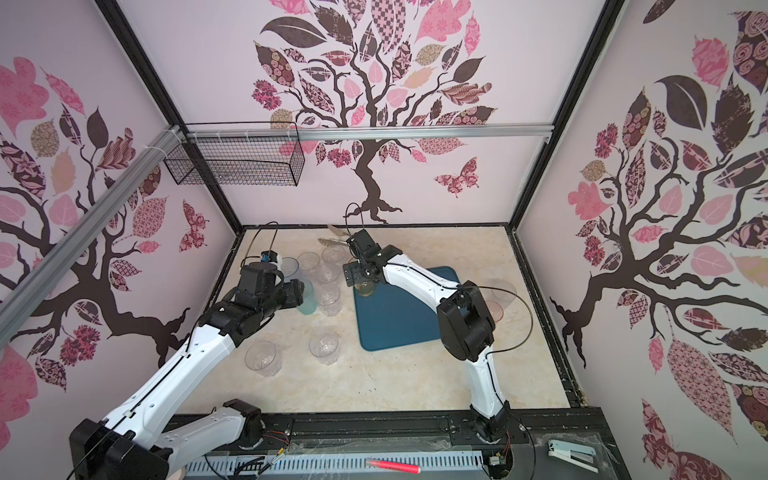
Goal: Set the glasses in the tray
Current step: 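Lift the yellow glass with the right gripper and carry it over the tray corner, then set down the yellow glass with the right gripper while the left gripper lowers, then grasp the blue textured glass with the left gripper and lift it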
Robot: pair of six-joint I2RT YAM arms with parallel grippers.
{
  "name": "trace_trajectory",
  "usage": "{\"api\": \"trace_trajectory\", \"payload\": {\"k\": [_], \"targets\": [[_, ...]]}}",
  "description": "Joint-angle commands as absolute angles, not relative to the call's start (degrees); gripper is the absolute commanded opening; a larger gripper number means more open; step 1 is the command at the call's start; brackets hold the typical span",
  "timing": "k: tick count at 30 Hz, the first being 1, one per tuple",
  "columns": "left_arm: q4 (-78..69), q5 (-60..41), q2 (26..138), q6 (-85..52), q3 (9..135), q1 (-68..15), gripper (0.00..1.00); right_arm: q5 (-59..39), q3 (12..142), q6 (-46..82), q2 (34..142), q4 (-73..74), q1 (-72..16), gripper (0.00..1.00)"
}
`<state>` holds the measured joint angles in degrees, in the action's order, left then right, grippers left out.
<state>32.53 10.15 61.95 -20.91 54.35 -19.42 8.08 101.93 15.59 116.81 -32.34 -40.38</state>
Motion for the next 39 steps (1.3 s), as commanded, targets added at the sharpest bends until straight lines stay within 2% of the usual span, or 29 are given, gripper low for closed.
{"api": "trace_trajectory", "payload": {"k": [1, 7, 11, 15, 20, 28, 39], "targets": [[33.84, 10.27, 60.82, -20.06, 57.34, -17.74, 0.64, 8.27, 101.98, 16.17, 111.64, -33.44, -40.47, 1.0], [35.66, 7.91, 61.24, -20.26, 59.12, -12.9, 0.61, 5.57, 97.63, 18.3, 104.21, -31.21, -40.51, 0.99], [37.61, 4.26, 64.24, -21.53, 61.99, -6.68, 0.6, 7.29, 85.73, 21.89, 95.74, -27.24, -40.51, 1.0], [37.08, -6.34, 67.87, -24.44, 63.84, 1.4, 0.57, 8.27, 73.41, 24.54, 86.84, -25.44, -40.47, 0.99], [37.66, -8.88, 74.46, -24.69, 68.22, 2.95, 0.56, 8.27, 61.0, 26.11, 78.3, -24.02, -40.51, 0.98], [43.04, -5.29, 86.43, -20.33, 76.39, 4.24, 0.4, 7.4, 55.82, 26.37, 75.68, -20.54, -40.5, 0.97], [43.24, -3.36, 93.77, -17.45, 80.46, 4.0, 0.39, 6.15, 52.95, 25.39, 75.82, -17.85, -40.5, 0.97]]}}
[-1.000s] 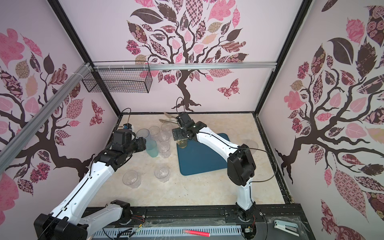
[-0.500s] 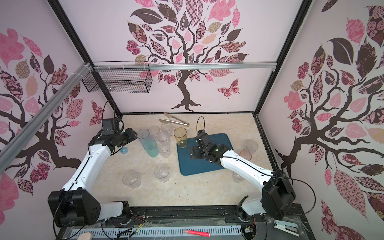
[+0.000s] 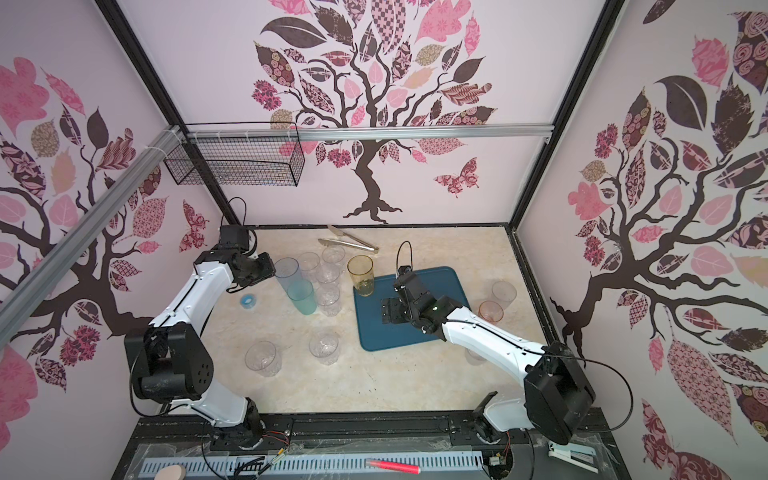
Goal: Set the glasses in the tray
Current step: 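Grasp the blue textured glass with the left gripper and lift it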
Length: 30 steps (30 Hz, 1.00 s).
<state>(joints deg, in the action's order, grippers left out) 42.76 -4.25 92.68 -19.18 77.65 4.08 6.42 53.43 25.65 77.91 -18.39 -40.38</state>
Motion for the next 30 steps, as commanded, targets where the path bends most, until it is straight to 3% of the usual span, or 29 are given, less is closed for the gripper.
{"api": "trace_trajectory", "payload": {"k": [1, 9, 18, 30], "targets": [[43.28, -3.27, 94.42, -17.11, 80.78, 3.77, 0.38, 6.11, 52.6, 25.4, 75.81, -17.77, -40.51, 0.97], [43.02, -0.4, 99.26, -16.25, 83.35, 1.86, 0.31, 6.68, 51.42, 25.58, 75.63, -17.58, -40.47, 0.97], [42.52, 1.14, 99.48, -16.48, 84.76, 1.53, 0.0, 6.98, 51.46, 25.7, 75.32, -18.19, -40.47, 0.97], [46.61, -0.88, 89.98, -17.14, 82.87, 1.33, 0.0, 2.73, 53.04, 28.48, 76.27, -16.65, -40.45, 0.97]]}}
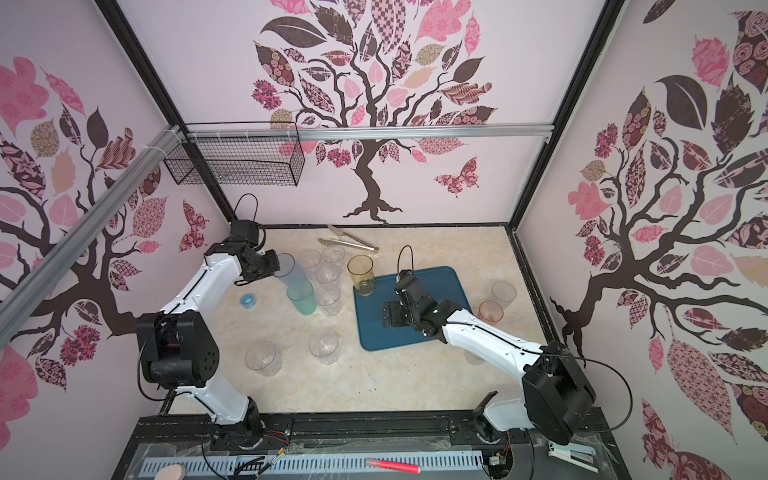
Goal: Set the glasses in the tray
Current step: 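Grasp the blue textured glass with the left gripper and lift it, then carry the blue glass with the left gripper over the tray beside the yellow glass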
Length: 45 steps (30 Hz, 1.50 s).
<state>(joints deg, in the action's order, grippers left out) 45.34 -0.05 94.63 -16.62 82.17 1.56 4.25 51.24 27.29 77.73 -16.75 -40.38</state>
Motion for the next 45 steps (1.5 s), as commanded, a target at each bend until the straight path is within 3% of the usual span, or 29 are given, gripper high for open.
{"api": "trace_trajectory", "payload": {"k": [1, 11, 19, 24, 45], "targets": [[47.87, -0.58, 88.58, -17.36, 82.96, 1.26, 0.0, 2.57, 53.71, 28.23, 76.24, -17.16, -40.5, 0.97], [57.45, 5.41, 75.81, -15.31, 87.48, -1.48, 0.0, 1.88, 52.17, 26.34, 70.56, -27.62, -40.36, 0.99], [58.4, 1.83, 71.97, -19.96, 87.88, -15.59, 0.0, -9.41, 41.2, 31.19, 66.82, -27.78, -40.48, 0.95], [57.45, 0.12, 73.39, -21.33, 87.48, -22.12, 0.0, -12.07, 37.24, 34.59, 69.86, -21.45, -40.48, 0.95], [52.64, -1.45, 74.13, -21.27, 82.47, -22.52, 0.0, -15.94, 43.01, 37.33, 91.39, -7.32, -44.5, 0.93]]}}
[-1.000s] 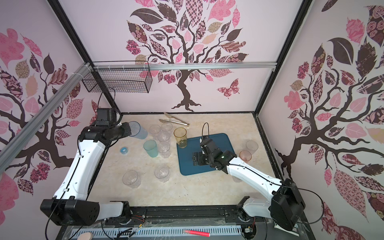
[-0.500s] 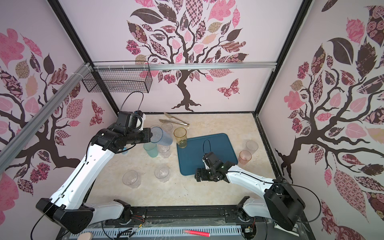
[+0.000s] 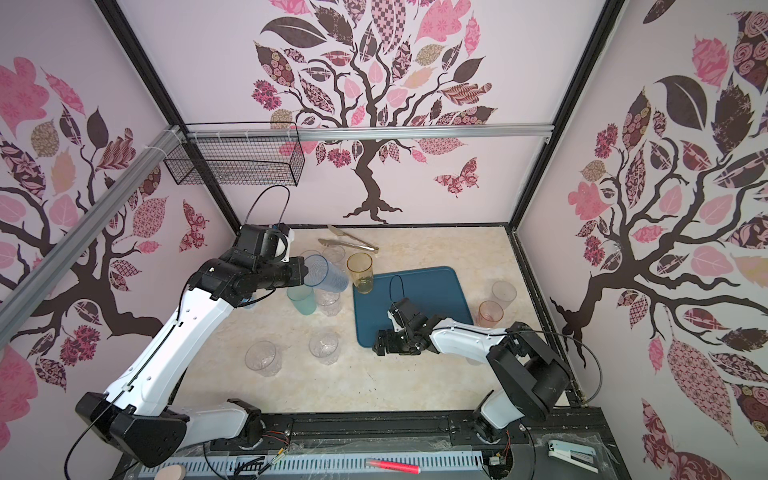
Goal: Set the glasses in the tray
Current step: 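Carry the blue glass with the left gripper over the tray beside the yellow glass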
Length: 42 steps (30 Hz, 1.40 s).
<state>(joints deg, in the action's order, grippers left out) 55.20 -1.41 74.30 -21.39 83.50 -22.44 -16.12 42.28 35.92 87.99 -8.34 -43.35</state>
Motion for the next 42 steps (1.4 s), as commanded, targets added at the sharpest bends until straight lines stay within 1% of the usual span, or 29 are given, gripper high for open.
{"api": "trace_trajectory", "payload": {"k": [1, 5, 7, 11, 15, 17, 20, 24, 29, 36, 42], "targets": [[52.58, -1.41, 74.16, -21.18, 82.36, -22.57, 0.0, -15.78, 43.43, 37.67, 92.22, -6.3, -44.88, 0.93], [52.38, -1.34, 74.4, -21.18, 82.22, -22.51, 0.0, -16.13, 46.32, 38.63, 95.25, -5.43, -45.5, 0.93], [52.62, -1.41, 74.69, -20.83, 82.31, -22.49, 0.0, -17.15, 46.65, 38.38, 94.35, -6.46, -45.44, 0.93], [54.03, -1.95, 75.86, -19.4, 83.24, -22.54, 0.0, -16.56, 46.33, 34.48, 87.99, -13.03, -44.66, 0.95], [54.1, -6.49, 79.18, -18.29, 83.68, -22.49, 0.0, -15.56, 45.58, 31.51, 79.04, -20.09, -39.69, 0.96], [53.87, -7.92, 81.87, -17.48, 83.53, -22.59, 0.0, -12.09, 45.3, 29.96, 75.68, -22.54, -37.85, 0.97], [55.03, -8.09, 87.03, -15.46, 85.72, -22.67, 0.0, -3.34, 44.98, 28.78, 72.41, -23.42, -37.66, 0.97], [54.99, -5.81, 92.38, -14.89, 88.03, -24.25, 0.0, 1.1, 45.64, 31.01, 70.95, -22.3, -37.63, 0.98], [54.81, -5.8, 97.28, -14.94, 90.8, -24.74, 0.0, 2.28, 44.05, 32.95, 70.22, -19.22, -37.65, 0.98], [55.32, -3.97, 102.95, -14.25, 96.29, -26.98, 0.0, 3.91, 43.55, 32.11, 70.14, -19.47, -37.7, 0.98], [58.08, -1.83, 109.05, -12.53, 100.89, -27.14, 0.0, 5.42, 43.34, 31.11, 69.96, -19.83, -37.63, 0.98]]}}
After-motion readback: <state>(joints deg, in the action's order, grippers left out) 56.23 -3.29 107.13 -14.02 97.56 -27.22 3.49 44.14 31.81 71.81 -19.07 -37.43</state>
